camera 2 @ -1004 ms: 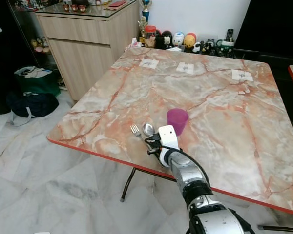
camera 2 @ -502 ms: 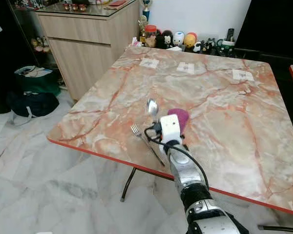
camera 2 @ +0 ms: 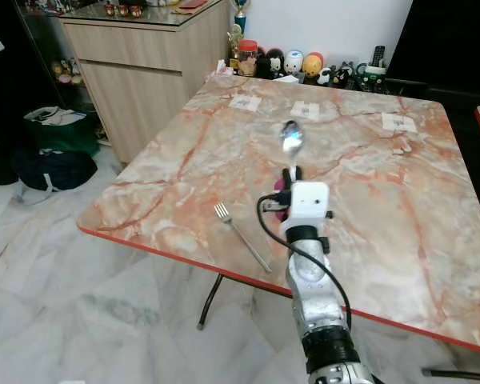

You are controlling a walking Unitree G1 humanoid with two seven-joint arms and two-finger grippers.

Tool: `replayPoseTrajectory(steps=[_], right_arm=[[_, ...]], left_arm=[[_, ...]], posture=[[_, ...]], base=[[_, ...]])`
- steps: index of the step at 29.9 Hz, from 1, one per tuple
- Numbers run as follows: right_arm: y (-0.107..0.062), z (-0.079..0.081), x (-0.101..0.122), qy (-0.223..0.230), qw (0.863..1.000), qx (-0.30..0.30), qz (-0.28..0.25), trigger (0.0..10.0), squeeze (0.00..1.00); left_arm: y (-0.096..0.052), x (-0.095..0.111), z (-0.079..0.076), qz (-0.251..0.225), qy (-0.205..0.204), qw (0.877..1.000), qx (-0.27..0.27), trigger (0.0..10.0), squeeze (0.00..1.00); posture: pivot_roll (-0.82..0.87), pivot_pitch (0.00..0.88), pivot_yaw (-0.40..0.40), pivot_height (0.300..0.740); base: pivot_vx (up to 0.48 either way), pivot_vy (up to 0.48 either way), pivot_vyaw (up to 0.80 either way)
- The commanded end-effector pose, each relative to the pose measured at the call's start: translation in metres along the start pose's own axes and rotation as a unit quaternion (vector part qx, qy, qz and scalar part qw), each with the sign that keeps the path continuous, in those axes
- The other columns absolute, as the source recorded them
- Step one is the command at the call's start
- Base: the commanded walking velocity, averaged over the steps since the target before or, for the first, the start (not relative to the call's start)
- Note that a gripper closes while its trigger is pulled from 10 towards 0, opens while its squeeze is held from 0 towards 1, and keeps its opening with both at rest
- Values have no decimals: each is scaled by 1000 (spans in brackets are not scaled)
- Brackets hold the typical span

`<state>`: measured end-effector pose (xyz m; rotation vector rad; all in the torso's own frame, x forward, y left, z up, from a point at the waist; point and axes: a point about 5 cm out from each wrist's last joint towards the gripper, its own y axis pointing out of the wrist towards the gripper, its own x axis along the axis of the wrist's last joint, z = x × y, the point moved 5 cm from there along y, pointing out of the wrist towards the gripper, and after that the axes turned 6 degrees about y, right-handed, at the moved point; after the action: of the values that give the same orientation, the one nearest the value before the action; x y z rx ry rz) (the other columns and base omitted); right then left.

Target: Setting the table

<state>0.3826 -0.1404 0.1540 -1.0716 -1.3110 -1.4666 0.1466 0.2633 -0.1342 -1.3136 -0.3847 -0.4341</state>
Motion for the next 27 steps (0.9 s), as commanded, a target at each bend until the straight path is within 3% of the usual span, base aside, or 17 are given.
replayPoseTrajectory(steps=[1,9,27], right_arm=[[-2,-20,0,-8,1000,-29,2,10000,0],[-4,-11,5,-7,1000,-18,-5,10000,0],[-4,5,4,-5,1000,6,-1,10000,0]], left_arm=[[1,4,-5,-7,9,1000,-7,10000,0],[1,5,-7,-9,5,1000,-8,10000,0],[2,7,-6,-10,14,1000,-7,10000,0]], posture=[[2,20,-16,740],[3,16,-22,740],[0,9,-8,740]], base=[[0,-450,-744],[0,-449,-673],[0,-435,0]])
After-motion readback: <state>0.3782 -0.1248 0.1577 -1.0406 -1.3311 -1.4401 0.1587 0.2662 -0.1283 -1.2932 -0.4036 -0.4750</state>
